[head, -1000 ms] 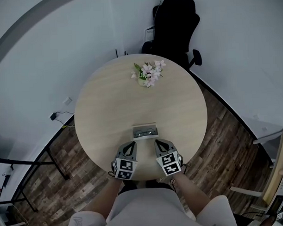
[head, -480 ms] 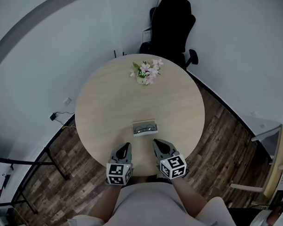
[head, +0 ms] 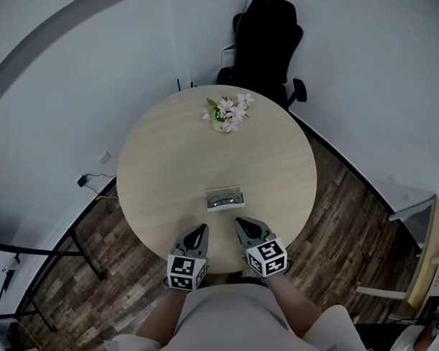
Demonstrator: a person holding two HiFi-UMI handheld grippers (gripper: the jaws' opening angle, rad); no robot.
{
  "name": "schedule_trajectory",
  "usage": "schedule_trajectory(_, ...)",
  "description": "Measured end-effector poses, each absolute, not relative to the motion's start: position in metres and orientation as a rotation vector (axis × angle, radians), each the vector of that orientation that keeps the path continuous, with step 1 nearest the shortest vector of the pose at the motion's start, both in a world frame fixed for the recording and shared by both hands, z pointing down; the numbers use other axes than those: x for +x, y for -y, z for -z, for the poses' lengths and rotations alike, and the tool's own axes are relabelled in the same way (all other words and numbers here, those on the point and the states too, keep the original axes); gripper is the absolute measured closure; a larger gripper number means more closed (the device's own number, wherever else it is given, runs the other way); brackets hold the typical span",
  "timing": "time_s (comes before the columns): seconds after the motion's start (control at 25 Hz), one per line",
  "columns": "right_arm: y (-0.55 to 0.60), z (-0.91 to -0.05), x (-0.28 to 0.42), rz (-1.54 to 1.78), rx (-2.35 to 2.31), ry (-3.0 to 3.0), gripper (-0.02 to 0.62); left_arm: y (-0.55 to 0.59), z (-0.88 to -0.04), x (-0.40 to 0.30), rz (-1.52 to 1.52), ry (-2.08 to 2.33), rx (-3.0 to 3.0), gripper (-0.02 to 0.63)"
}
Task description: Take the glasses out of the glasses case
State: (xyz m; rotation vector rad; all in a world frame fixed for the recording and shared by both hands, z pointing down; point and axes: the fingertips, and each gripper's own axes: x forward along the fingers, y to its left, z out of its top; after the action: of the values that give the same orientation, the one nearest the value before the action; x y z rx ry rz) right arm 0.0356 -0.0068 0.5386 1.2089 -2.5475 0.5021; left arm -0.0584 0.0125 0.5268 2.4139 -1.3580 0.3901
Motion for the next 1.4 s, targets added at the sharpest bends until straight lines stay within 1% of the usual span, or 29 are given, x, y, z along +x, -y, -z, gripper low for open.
schedule_trajectory(0.16,0.011,-0.547,0.033,-0.330,1.107,2.484,0.581,-0.016,-0.528,-0.055,-0.403,1.344,2.429,0.598)
schedule_trajectory(0.32,0.019,-0.564,0.024,-0.062,0.893,2.355,0.578,-0.021,-0.531,-0.061,-0.418,1.358,2.421,0.598)
schedule_trajectory(0.4,0.026,-0.577,0.020,0.019,0.794,2.300,0.577,-0.023,-0.532,-0.065,-0.426,1.367,2.409,0.598)
schedule_trajectory(0.44,0.031,-0.583,0.018,0.050,0.757,2.273,0.568,-0.024,-0.534,-0.067,-0.430,1.372,2.402,0.598)
schedule_trajectory(0.48,0.037,-0.590,0.016,0.080,0.723,2.244,0.515,-0.025,-0.534,-0.069,-0.434,1.377,2.397,0.598)
schedule_trajectory(0.56,0.049,-0.607,0.012,0.139,0.656,2.185,0.508,-0.027,-0.536,-0.076,-0.445,1.392,2.384,0.598)
schedule_trajectory(0.68,0.065,-0.637,0.008,0.214,0.550,2.095,0.517,-0.031,-0.540,-0.085,-0.468,1.417,2.359,0.598)
schedule_trajectory(0.76,0.074,-0.656,0.005,0.252,0.482,2.039,0.529,-0.033,-0.542,-0.091,-0.478,1.432,2.340,0.598)
schedule_trajectory(1.04,0.099,-0.711,0.001,0.301,0.293,1.882,0.529,-0.039,-0.553,-0.111,-0.509,1.471,2.272,0.598)
schedule_trajectory(1.4,0.113,-0.746,-0.007,0.256,0.157,1.789,0.529,-0.035,-0.564,-0.121,-0.558,1.469,2.253,0.598)
